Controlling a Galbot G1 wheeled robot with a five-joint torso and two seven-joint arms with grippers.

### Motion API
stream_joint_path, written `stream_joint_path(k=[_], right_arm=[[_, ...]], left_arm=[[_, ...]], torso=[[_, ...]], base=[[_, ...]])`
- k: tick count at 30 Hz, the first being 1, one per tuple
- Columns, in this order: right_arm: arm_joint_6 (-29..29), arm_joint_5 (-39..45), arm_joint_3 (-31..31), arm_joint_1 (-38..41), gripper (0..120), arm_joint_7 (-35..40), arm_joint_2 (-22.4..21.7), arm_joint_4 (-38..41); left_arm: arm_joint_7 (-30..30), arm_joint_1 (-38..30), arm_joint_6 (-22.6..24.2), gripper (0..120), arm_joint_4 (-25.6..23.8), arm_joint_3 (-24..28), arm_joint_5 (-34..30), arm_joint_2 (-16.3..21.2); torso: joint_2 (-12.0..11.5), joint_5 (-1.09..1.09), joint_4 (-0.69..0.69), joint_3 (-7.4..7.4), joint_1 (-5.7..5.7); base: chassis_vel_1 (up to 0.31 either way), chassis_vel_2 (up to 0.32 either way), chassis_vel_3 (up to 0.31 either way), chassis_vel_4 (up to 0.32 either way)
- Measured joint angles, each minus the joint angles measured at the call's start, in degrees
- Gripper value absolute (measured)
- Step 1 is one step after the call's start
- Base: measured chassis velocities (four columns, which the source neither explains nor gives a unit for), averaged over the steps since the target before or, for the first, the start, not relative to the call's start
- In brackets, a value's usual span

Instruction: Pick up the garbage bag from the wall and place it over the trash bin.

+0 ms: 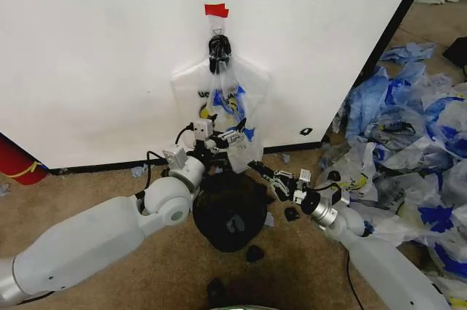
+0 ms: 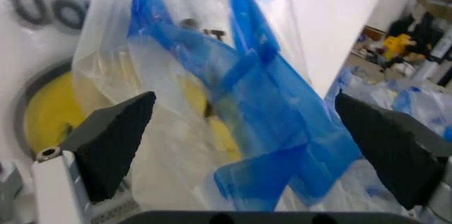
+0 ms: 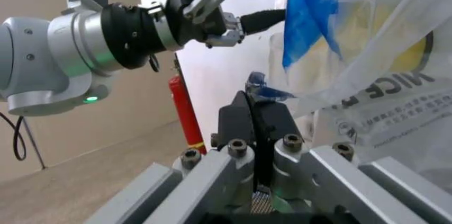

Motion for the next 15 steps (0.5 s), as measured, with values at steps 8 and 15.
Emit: stream_joint_path(k=[8,15], right_arm=[[-0.2,0.0,-0.3,0.4,0,0.1,0.4,-0.3],[-0.2,-0.1,-0.7,0.8,0,0.5,0.7,-0.5]], left_arm=[[5.1,2.6,-1.4,100,-1.1,0.4,7.8,2.0],[4.7,2.2,-0.2,100,-0.2,1.0,11.4,2.7]], torso=[[0.0,-0.01,0.02,0.0,0.0],[0.0,0.0,0.02,0.0,0.0]], base=[[0.0,0.0,0.0,0.0],[0.0,0.0,0.0,0.0]])
